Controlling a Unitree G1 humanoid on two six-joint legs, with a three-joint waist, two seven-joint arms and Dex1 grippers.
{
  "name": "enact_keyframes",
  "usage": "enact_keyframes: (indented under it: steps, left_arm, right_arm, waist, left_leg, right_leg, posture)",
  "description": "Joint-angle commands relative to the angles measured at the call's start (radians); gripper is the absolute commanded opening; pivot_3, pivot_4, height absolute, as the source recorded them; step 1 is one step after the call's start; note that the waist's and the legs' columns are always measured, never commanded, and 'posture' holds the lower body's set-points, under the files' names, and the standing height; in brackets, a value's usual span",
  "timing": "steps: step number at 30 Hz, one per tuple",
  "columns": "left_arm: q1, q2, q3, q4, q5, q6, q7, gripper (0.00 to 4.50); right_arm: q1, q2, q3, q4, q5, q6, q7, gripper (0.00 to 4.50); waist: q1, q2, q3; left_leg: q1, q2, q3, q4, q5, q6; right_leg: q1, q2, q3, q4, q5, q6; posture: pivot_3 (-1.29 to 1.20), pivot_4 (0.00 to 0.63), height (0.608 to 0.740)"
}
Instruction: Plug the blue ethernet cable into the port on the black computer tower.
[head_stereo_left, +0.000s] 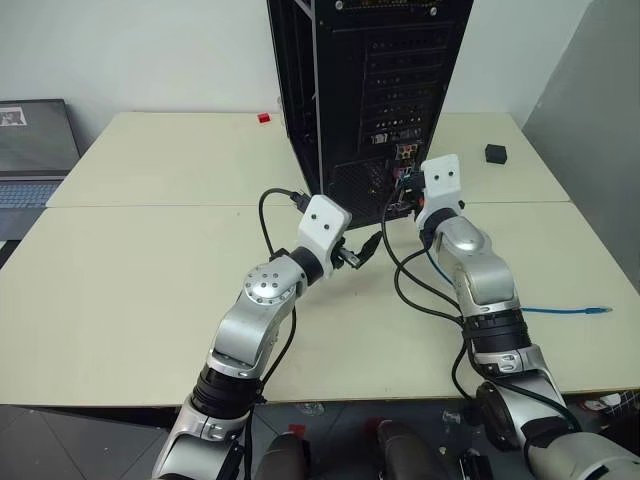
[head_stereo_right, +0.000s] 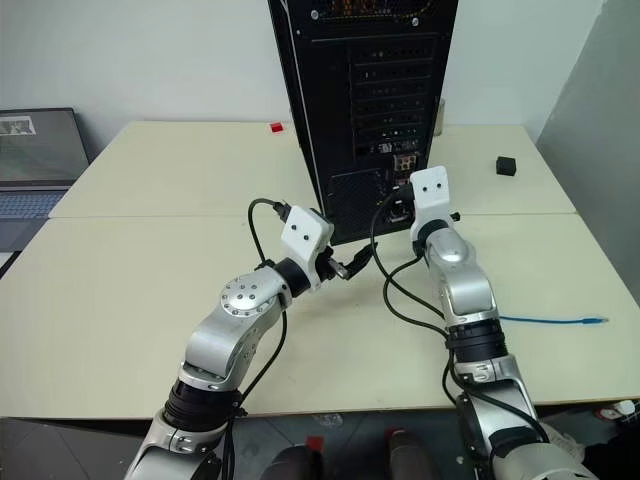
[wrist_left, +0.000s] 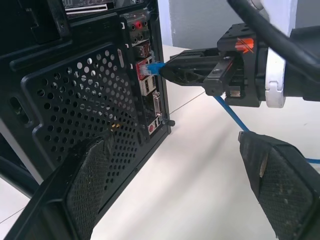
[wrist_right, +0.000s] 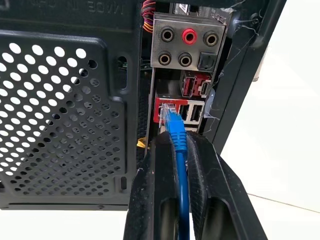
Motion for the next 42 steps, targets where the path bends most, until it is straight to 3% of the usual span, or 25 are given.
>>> enact_keyframes:
  steps: [1,27,29,35,42]
  left_arm:
    - [-0.008,-0.002,0.002,-0.016,0.001,-0.010,-0.003,4.24]
    - [-0.009,0.004,0.009,-0.014,0.006,-0.007,0.001,4.24]
    - [-0.009,0.008,0.015,-0.012,0.004,-0.008,-0.001,4.24]
    - [-0.021,0.028,0.037,0.009,-0.002,-0.013,-0.011,4.24]
    - [-0.044,0.081,0.062,0.033,-0.013,0.012,-0.052,4.24]
  right_arm:
    - [-0.056,0.008,-0.002,-0.008,-0.016,-0.015,-0.019,0.00]
    - [-0.108,0.035,-0.009,0.079,0.001,-0.062,-0.009,0.00]
    - [-0.092,0.021,-0.007,0.060,0.007,-0.063,0.017,0.69]
    - [-0.041,-0.025,0.001,-0.012,0.020,-0.043,0.095,1.78]
    - [0.047,-0.093,-0.012,-0.179,0.070,0.043,0.191,3.35]
  waist:
    - [-0.001,0.000,0.000]
    - [-0.017,0.000,0.000]
    - [-0.017,0.000,0.000]
    - [-0.006,0.000,0.000]
    - [0.003,0.000,0.000]
  left_leg:
    - [0.000,0.000,0.000,0.000,0.000,0.000]
    - [0.002,0.001,0.001,0.000,0.000,0.000]
    - [0.002,0.001,0.001,0.000,0.000,0.000]
    - [0.000,0.000,0.001,-0.001,0.000,0.000]
    - [-0.001,0.000,0.000,-0.001,0.000,0.000]
  right_leg:
    - [0.000,0.000,0.000,0.000,0.000,0.000]
    - [0.000,0.000,0.002,0.001,0.000,0.000]
    - [0.000,0.000,0.002,0.001,0.000,0.000]
    - [0.000,0.001,0.001,-0.001,0.000,0.000]
    - [0.000,0.000,0.000,-0.001,0.000,0.000]
  posture:
    - [0.00,0.150,0.740]
    - [0.00,0.150,0.740]
    - [0.00,0.150,0.740]
    - [0.00,0.150,0.740]
    - [0.00,0.150,0.740]
